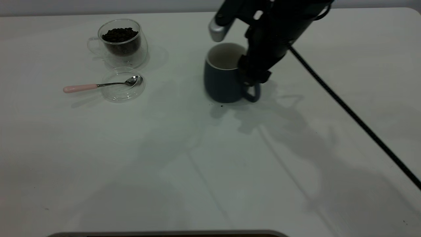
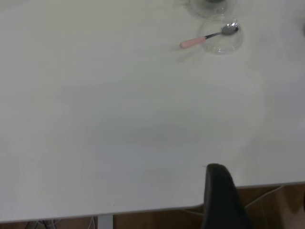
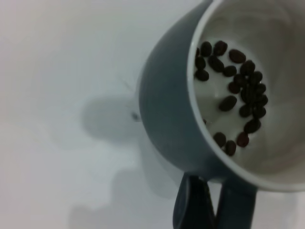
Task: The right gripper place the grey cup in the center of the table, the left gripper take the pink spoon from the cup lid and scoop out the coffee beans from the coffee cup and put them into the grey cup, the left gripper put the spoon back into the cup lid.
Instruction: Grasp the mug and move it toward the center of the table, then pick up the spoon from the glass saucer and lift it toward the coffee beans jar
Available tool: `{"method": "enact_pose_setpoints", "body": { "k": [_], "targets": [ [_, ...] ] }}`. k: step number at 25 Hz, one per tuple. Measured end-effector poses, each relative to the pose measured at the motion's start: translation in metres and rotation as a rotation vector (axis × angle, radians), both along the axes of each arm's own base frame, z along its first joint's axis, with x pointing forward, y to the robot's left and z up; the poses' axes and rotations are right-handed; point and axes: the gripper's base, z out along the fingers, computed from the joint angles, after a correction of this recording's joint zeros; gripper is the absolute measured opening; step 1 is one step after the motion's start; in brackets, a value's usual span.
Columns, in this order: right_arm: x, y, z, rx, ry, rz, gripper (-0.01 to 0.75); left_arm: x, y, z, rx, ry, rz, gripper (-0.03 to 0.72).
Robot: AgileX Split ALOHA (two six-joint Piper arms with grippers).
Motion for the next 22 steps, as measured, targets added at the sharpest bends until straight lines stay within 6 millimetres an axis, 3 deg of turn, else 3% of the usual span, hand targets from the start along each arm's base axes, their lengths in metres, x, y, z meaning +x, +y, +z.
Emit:
{"method": "enact_pose_setpoints", "body": {
  "k": [6, 9, 15, 22],
  "targets": [
    [-0.016, 0.031, 0.008, 0.053, -0.017, 0.023, 0.59, 0.0, 0.0, 0.0, 0.0, 0.0, 0.0, 0.465],
    [-0.021, 0.035, 0.037, 0.078, 0.007, 0.032, 0.59, 0.0, 0.0, 0.0, 0.0, 0.0, 0.0, 0.465],
    [-0.043, 0.014, 0.14, 0.141, 0.111, 0.004, 0.59, 0.0, 0.0, 0.0, 0.0, 0.0, 0.0, 0.465],
    [-0.111, -0.04, 0.254, 0.066, 0.208, -0.088, 0.59, 0.0, 0.0, 0.0, 0.0, 0.0, 0.0, 0.465]
  ]
}}
